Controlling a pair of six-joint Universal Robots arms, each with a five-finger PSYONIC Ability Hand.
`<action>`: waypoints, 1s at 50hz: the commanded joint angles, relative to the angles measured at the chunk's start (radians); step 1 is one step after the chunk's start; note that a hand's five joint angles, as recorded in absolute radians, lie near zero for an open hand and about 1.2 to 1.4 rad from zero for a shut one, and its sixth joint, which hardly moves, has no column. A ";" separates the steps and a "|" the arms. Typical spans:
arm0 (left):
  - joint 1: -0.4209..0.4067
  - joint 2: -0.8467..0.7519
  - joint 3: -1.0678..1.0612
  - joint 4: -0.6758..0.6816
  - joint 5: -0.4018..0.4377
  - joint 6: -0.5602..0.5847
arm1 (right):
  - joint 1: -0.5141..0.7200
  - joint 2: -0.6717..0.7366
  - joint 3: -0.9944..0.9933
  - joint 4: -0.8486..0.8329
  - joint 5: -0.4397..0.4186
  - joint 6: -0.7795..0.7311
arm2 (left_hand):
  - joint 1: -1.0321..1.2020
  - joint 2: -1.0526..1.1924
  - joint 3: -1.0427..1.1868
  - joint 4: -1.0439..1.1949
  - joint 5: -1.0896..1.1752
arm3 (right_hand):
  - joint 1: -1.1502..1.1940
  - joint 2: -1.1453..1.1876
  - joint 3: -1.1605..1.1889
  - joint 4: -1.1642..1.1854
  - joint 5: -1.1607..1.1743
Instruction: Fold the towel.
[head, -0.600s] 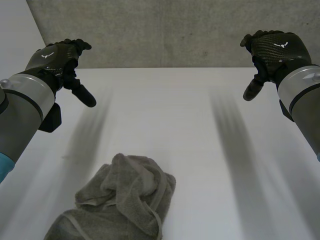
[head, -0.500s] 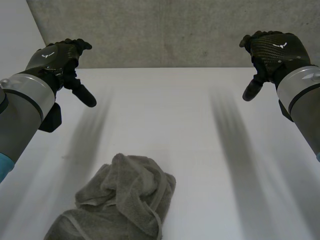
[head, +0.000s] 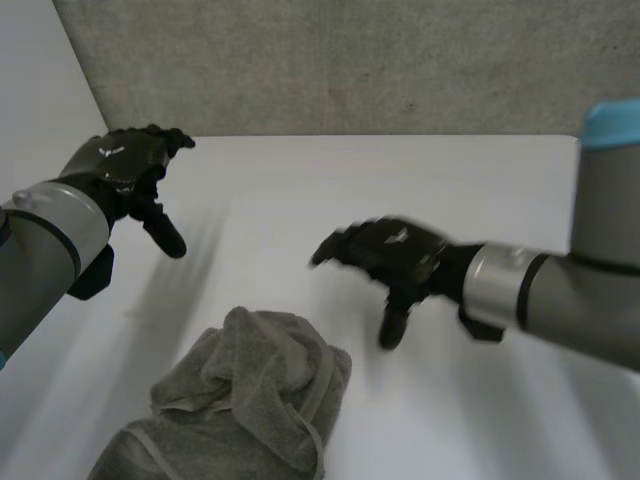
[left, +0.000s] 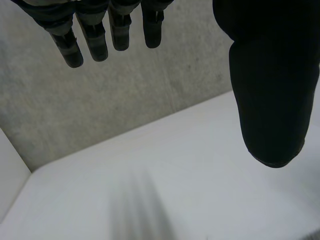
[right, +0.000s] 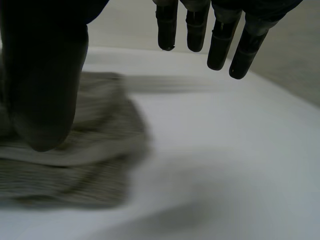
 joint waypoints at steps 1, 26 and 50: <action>0.031 0.005 -0.088 0.009 0.055 -0.003 | 0.103 0.080 0.073 -0.103 -0.124 0.001 | 0.005 0.017 0.016 0.015 -0.019 | -0.046 -0.074 -0.066 -0.080 -0.054; 0.189 0.141 -0.379 0.014 0.379 0.003 | 0.114 0.060 0.113 -0.451 0.480 0.106 | 0.029 0.040 0.039 0.039 0.004 | 1.176 1.148 1.156 1.142 1.168; 0.186 -0.007 -0.487 0.155 0.343 0.005 | -0.055 -0.056 0.309 -0.460 0.393 0.084 | 0.108 0.120 0.118 0.118 0.083 | 1.176 1.148 1.156 1.142 1.168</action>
